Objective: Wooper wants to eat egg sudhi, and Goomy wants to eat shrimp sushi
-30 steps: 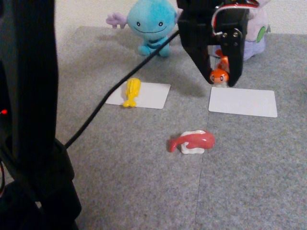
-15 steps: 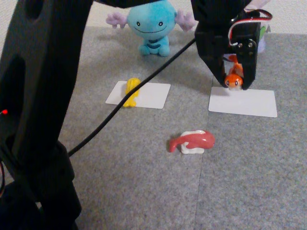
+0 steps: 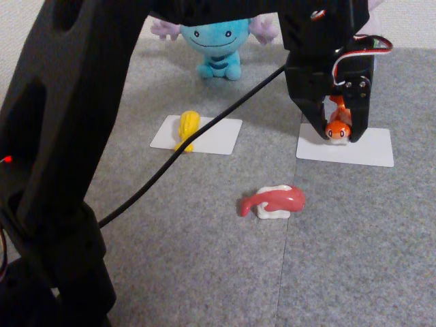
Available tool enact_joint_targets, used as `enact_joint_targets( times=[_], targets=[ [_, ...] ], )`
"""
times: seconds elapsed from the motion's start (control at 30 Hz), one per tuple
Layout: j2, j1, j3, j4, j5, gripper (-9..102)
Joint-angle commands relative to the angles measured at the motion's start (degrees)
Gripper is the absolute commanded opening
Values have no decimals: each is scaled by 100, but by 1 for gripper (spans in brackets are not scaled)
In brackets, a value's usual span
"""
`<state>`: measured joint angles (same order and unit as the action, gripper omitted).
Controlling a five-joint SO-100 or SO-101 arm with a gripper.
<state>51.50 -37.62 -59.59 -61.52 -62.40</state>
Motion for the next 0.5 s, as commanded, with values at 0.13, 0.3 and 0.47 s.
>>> enact_joint_targets(
  times=[0.13,0.3,0.47],
  targets=[
    [97,-62,387,18,26,8],
    [88,-149,387,9,26,14],
    [88,-149,387,9,26,19]
  ],
)
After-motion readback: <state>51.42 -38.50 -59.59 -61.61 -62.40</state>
